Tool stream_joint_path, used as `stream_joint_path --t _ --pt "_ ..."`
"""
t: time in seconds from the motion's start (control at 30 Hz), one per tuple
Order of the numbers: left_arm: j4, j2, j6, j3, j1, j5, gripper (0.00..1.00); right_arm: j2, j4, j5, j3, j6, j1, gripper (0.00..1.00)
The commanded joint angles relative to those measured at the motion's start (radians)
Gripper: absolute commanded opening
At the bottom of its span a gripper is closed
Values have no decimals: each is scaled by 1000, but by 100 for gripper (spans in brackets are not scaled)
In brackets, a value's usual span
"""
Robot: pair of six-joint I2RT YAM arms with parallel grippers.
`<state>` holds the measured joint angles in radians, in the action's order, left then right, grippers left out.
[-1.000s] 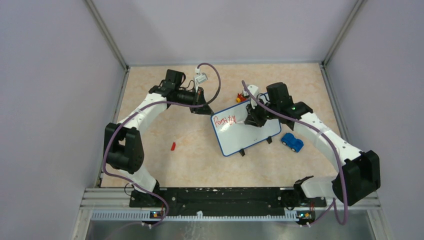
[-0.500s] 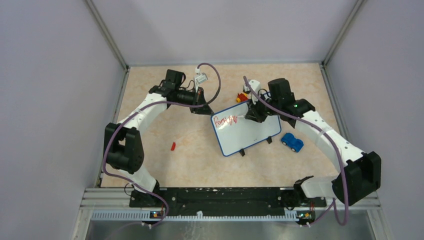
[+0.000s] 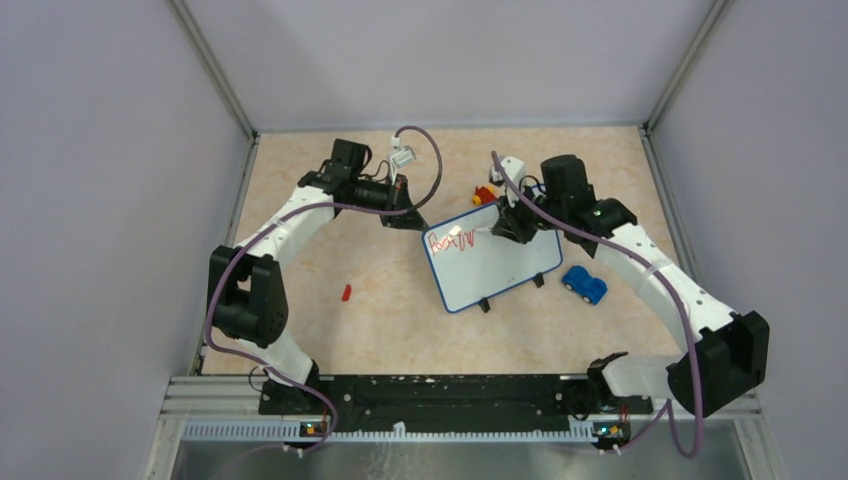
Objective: Write a sentence on the whiteboard
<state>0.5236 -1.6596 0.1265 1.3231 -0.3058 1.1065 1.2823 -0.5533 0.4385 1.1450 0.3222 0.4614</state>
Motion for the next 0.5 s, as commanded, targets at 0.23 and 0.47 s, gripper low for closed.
stream_joint_path --t 0.23,0.47 --pt "8 31 12 1 -21 19 0 -7 20 3 -21 21 -9 0" --pt "12 31 16 -2 -21 16 0 4 55 -12 -25 15 -9 0"
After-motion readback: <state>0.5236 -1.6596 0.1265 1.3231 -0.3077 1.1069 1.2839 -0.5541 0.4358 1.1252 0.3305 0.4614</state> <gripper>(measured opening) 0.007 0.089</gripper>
